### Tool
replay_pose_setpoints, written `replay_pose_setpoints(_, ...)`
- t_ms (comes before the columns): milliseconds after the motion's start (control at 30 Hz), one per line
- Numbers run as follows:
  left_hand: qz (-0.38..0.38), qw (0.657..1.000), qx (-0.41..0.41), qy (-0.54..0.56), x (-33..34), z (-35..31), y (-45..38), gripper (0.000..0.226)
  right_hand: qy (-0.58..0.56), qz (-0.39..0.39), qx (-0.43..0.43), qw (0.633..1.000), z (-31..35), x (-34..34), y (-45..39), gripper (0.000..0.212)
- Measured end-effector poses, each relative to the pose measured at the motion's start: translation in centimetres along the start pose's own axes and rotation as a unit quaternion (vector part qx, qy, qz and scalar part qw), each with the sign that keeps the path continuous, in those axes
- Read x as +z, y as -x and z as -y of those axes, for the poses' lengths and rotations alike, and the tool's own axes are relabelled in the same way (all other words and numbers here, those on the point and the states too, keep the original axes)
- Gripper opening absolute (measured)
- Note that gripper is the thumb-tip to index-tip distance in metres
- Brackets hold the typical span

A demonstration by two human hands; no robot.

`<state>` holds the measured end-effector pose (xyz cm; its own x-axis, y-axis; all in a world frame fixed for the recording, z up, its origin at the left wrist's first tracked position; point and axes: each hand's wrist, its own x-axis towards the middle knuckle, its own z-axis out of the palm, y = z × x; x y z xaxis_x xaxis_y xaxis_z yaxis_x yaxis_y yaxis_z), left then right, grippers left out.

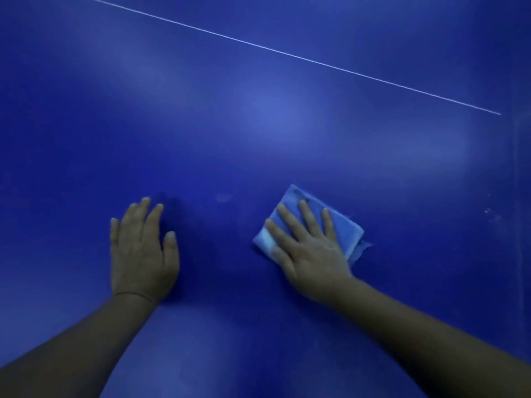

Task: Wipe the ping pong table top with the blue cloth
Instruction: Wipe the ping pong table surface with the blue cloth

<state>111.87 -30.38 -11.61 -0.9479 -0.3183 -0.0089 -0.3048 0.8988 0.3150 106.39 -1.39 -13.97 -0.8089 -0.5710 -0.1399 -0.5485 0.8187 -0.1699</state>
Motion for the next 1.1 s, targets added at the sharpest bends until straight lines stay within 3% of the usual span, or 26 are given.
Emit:
replay_pose_setpoints(67, 0.000, 1.000, -0.016, -0.021, 0.1, 2.2, 0.5, 0.066, 0.012, 0.004, -0.001, 1.000, -2.4, -1.2, -3.3, 0.055)
replay_pose_setpoints(200, -0.020, 1.000, -0.005, -0.020, 1.0, 4.1, 1.0, 0.064, 0.019, -0.034, 0.100, 0.994, -5.5, -3.1, -14.2, 0.054)
replay_pose_setpoints(267, -0.031, 0.999, 0.004, -0.012, 1.2, 4.5, 1.0, 0.062, 0.002, -0.031, 0.067, 0.997, -3.5, -3.3, -18.7, 0.053)
replay_pose_setpoints(333, -0.038, 0.999, 0.002, 0.001, 1.2, 4.6, 0.9, 0.062, 0.019, -0.009, -0.010, 1.000, -0.2, -2.7, -19.7, 0.055)
replay_pose_setpoints(400, -0.034, 0.999, 0.002, 0.007, 1.2, 4.7, 0.9, 0.061, 0.051, 0.004, -0.145, 0.988, 3.0, -1.4, -15.7, 0.058)
replay_pose_setpoints(500, -0.023, 1.000, -0.003, 0.012, 1.1, 4.7, 0.9, 0.059, 0.065, 0.065, -0.370, 0.924, 3.7, 0.0, -4.0, 0.051)
replay_pose_setpoints(567, -0.016, 1.000, -0.002, 0.007, 1.2, 4.6, 1.0, 0.058, 0.075, 0.100, -0.431, 0.894, 0.0, -1.1, -1.0, 0.047)
replay_pose_setpoints(633, -0.014, 1.000, 0.000, 0.003, 1.1, 4.5, 1.0, 0.058, 0.107, 0.082, -0.381, 0.915, -3.6, -2.5, -4.2, 0.050)
replay_pose_setpoints(700, -0.009, 1.000, 0.004, 0.005, 1.1, 4.4, 0.9, 0.059, 0.097, 0.049, -0.235, 0.966, -4.7, -3.8, -10.2, 0.056)
replay_pose_setpoints(767, -0.005, 1.000, 0.003, 0.006, 1.0, 4.3, 0.9, 0.059, 0.048, 0.013, -0.078, 0.996, -3.3, -4.3, -15.8, 0.056)
replay_pose_setpoints(833, -0.008, 1.000, 0.004, 0.005, 1.0, 4.3, 1.0, 0.059, 0.021, 0.003, -0.001, 1.000, 0.3, -3.6, -18.0, 0.053)
replay_pose_setpoints(900, -0.009, 1.000, 0.021, 0.000, 1.0, 4.3, 0.9, 0.058, 0.031, -0.005, -0.071, 0.997, 4.1, -1.6, -14.7, 0.055)
replay_pose_setpoints(967, -0.005, 0.999, 0.038, -0.006, 1.0, 4.4, 0.9, 0.058, 0.053, 0.025, -0.248, 0.967, 6.4, 0.3, -6.5, 0.054)
replay_pose_setpoints(1033, 0.007, 0.999, 0.049, -0.018, 1.0, 4.3, 0.9, 0.057, 0.049, 0.055, -0.362, 0.929, 5.1, 1.0, 1.1, 0.049)
replay_pose_setpoints(1100, 0.017, 0.998, 0.052, -0.027, 1.0, 4.2, 1.0, 0.057, 0.078, 0.077, -0.381, 0.918, 0.5, -0.2, 3.2, 0.048)
